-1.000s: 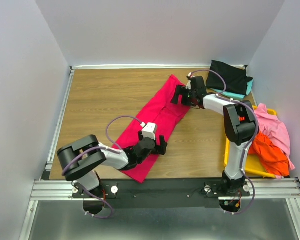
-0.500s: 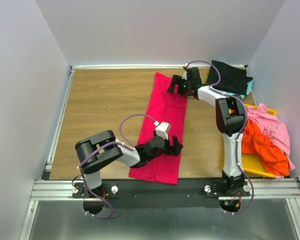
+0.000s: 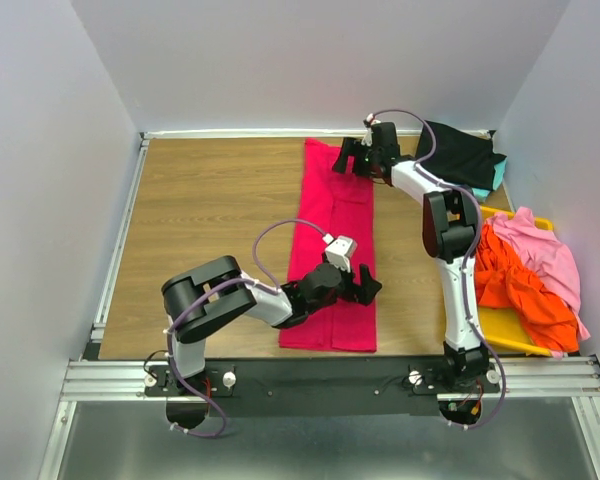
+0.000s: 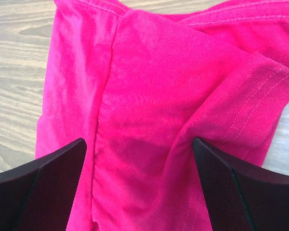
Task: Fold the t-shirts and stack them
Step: Fold the tshirt
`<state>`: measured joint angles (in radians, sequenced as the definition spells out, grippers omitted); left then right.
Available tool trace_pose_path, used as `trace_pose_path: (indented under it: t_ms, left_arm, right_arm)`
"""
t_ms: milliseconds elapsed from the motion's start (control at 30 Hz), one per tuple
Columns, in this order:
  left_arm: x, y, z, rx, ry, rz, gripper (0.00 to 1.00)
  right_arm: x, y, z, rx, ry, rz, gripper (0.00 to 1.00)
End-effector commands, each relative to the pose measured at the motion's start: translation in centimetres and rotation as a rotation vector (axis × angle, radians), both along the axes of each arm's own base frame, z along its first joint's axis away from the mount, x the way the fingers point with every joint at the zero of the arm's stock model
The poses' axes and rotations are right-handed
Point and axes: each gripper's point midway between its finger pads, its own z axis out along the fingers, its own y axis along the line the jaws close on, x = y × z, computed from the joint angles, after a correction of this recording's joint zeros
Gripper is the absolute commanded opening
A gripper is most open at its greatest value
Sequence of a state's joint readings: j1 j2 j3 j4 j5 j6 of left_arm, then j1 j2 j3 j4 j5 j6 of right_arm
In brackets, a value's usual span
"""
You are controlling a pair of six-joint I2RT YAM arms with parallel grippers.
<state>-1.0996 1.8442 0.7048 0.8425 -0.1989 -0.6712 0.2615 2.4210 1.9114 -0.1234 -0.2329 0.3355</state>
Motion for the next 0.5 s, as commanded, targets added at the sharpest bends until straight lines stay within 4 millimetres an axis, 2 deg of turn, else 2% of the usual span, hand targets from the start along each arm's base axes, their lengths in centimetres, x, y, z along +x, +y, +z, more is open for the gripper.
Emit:
trace_pose_path:
  t_ms: [0,67,100,200,233,300,367,400,433,467]
  left_arm:
    - [0.9,0.0,0.7,0.003,-0.039,-0.006,0.93]
    - [1.1,0.3,1.5,0.006,-0.065,0.003,0.93]
    - [1.4,0.8,2.5,-0.003,-0.086,0.023,0.93]
    - [2.0,2.6,3.3,0.025,-0.122,0.084,0.93]
    - [2.1,3.2,4.5,0.012,-0.136,0.102,0.93]
    - [2.2,5.0,5.5,0.015,-0.159,0.150,0.93]
    - [2.1,6.2,5.7,0.026,-0.163,0.177,0.93]
    - [1.9,7.4,5.8,0.035,-0.164,0.201,0.93]
    - [1.9,7.9,5.7,0.041,-0.158,0.214,0.93]
    - [1.8,8.5,5.5,0.052,-0.147,0.228,0.93]
  right_arm:
    - [-1.5,-0.5,-4.3,-0.036,0.116,0.036,0.98]
    - [-1.5,-0.3,-3.9,-0.020,0.121,0.047,0.98]
    - [-1.6,0.1,-3.6,-0.009,0.117,0.060,0.98]
    - [-1.8,0.7,-2.0,0.027,0.107,0.087,0.98]
    - [-1.9,0.7,-0.6,0.035,0.090,0.089,0.98]
    - [-2.3,0.6,1.1,0.038,0.071,0.085,0.98]
    - [-3.2,0.1,3.6,0.037,0.050,0.065,0.98]
    - [-3.7,0.1,6.1,0.043,0.016,0.058,0.98]
    - [-4.3,0.0,7.2,0.046,0.003,0.054,0.98]
    - [-5.9,-0.1,6.1,0.033,0.041,0.050,0.98]
